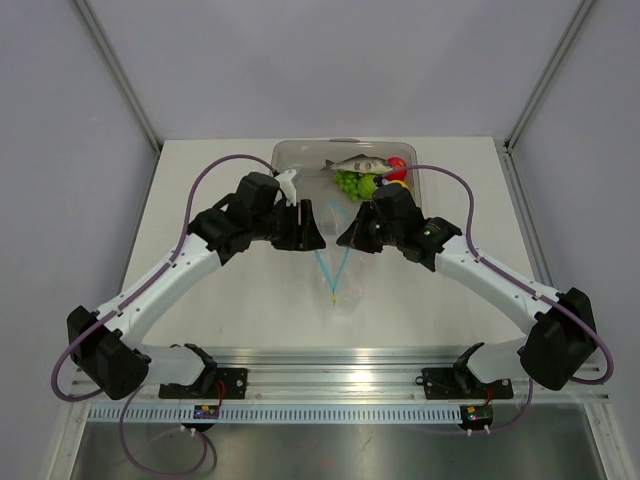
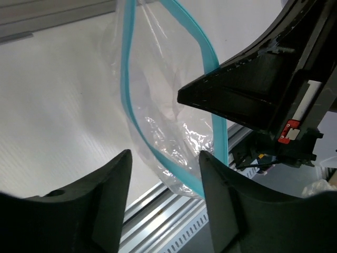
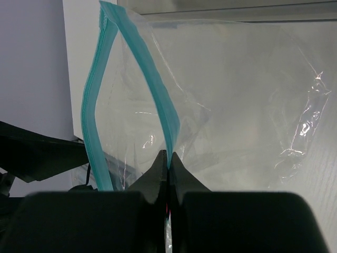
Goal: Place the food in the zip-top bag and seal the zipper
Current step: Open the zipper of the food storage bag.
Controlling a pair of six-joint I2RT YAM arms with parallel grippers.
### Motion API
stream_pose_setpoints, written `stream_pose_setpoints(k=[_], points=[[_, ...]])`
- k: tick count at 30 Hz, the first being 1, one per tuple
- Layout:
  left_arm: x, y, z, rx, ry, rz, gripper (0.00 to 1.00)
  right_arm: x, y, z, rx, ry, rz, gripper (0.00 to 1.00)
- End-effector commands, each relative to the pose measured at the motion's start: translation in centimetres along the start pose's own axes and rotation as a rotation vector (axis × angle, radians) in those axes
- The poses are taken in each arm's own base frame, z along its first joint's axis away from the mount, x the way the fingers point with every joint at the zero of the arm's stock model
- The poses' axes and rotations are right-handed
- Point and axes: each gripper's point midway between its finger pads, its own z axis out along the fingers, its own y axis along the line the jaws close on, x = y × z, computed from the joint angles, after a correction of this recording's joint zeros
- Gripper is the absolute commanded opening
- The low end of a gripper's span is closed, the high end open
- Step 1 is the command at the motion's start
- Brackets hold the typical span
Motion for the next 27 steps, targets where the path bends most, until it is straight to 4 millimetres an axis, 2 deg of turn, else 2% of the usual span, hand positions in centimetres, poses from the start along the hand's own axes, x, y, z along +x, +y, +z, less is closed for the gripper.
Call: stream_pose_setpoints(k=[1,6,7,9,10,12,13,14,15,16,18,20,23,27], points=[[0.0,-0.8,1.7,0.040,0.008,-0.020,0.53,-0.4,2.2,-0.7,-0.077,-0.017,0.000,0.00],[-0.2,-0.5,2.2,0.022,0.003,-0.029,0.29,-0.5,2.3,-0.7,-0.077,-0.019,-0.008,0.00],[-0.5,-0.7,2.0,0.022,-0.004,-0.021,0.17,-0.5,2.2,-0.7,-0.072,-0.018,-0.009,0.00],[-1.1,-0.5,1.4,-0.005,-0.017,-0.006,0.01,-0.4,2.1,-0.7,-0.063,-0.017,-0.010,0.00],[-1.0,-0.1,1.0,-0.036,-0.001,0.009,0.00,-0.5,2.1,-0.8,-0.064,-0.020,-0.010,0.00],[-2.9,0.0,-0.6,-0.088,-0.053,0.041,0.00,-0.6,1.8,-0.9,-0.048,-0.029,-0.010,0.00],[-2.6,0.5,-1.4,-0.125,-0.036,0.065,0.00,-0.7,1.7,-1.1,-0.044,-0.036,-0.012,0.00],[-4.2,0.4,-2.8,-0.159,-0.089,0.088,0.00,-0.8,1.4,-1.2,-0.027,-0.038,-0.009,0.00],[-4.4,0.5,-3.5,-0.179,-0.093,0.104,0.00,-0.9,1.2,-1.2,-0.014,-0.049,-0.009,0.00],[-4.0,1.1,-4.4,-0.214,-0.067,0.127,0.00,-1.0,1.0,-1.3,-0.005,-0.053,-0.011,0.00],[-4.8,1.0,-6.0,-0.246,-0.092,0.154,0.00,-1.0,0.7,-1.3,0.012,-0.054,-0.013,0.00],[-4.0,1.3,-7.0,-0.264,-0.057,0.180,0.00,-1.1,0.8,-1.1,0.019,-0.048,-0.016,0.00],[-2.9,1.3,-7.3,-0.262,-0.022,0.202,0.00,-0.9,0.6,-0.4,0.032,-0.027,-0.020,0.00],[-0.2,1.7,-4.7,-0.228,0.066,0.192,0.00,-0.1,-0.7,1.3,0.080,0.006,-0.020,0.00]])
